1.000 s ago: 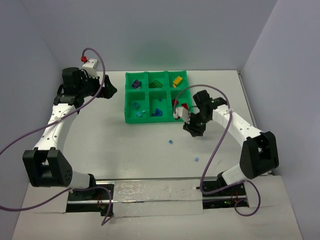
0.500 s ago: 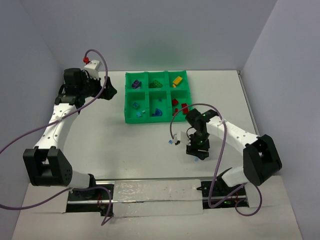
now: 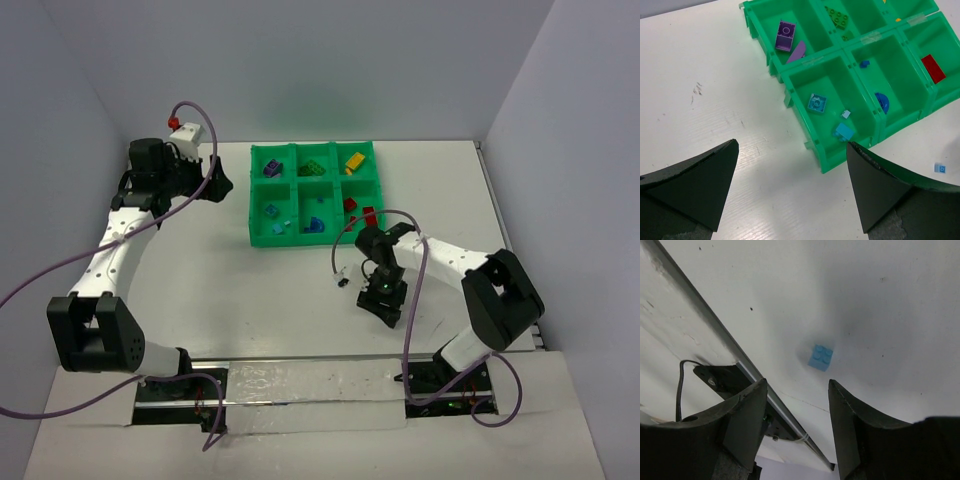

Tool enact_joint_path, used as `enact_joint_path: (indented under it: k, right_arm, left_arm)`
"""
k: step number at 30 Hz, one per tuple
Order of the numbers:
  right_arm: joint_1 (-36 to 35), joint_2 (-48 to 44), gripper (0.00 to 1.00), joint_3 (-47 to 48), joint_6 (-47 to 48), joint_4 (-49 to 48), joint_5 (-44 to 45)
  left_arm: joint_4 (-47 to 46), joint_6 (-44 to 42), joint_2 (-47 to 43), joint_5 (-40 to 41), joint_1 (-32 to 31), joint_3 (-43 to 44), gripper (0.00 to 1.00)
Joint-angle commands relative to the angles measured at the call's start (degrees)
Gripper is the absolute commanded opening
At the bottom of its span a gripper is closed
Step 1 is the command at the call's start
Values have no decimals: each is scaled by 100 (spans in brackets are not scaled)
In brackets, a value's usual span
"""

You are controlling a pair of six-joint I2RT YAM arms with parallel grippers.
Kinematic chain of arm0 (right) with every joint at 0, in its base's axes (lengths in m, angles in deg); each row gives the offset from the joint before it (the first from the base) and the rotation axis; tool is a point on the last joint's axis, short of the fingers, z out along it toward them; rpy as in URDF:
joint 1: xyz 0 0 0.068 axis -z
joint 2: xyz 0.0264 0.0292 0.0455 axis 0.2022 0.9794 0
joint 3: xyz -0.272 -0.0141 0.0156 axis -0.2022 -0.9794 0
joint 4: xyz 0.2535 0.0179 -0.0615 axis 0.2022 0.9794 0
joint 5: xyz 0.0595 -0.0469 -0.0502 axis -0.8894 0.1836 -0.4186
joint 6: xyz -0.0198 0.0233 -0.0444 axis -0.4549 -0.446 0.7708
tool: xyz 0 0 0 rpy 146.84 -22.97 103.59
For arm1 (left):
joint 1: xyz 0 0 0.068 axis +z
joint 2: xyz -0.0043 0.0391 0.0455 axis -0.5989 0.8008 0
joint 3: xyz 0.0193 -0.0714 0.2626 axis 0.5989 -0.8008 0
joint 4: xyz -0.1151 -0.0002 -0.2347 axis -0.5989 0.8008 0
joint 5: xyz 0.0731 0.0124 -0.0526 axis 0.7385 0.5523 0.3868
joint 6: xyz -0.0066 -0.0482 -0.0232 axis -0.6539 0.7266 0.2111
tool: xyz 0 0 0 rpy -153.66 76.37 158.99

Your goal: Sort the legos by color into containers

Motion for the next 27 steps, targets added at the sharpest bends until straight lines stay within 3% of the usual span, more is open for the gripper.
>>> enact_joint_path:
  k: [1, 9, 27]
  right_arm:
    - [-176, 128, 59, 53, -632, -311, 8]
    - [-352, 337, 56, 59, -1057, -692, 444]
    - [-379, 571, 56, -243, -1033, -833, 872]
  left_arm:
    - [-29, -75, -108, 58, -31, 19, 99]
    - [6, -141, -135, 82, -31, -13, 99]
    - [33, -189, -114, 75, -31, 27, 99]
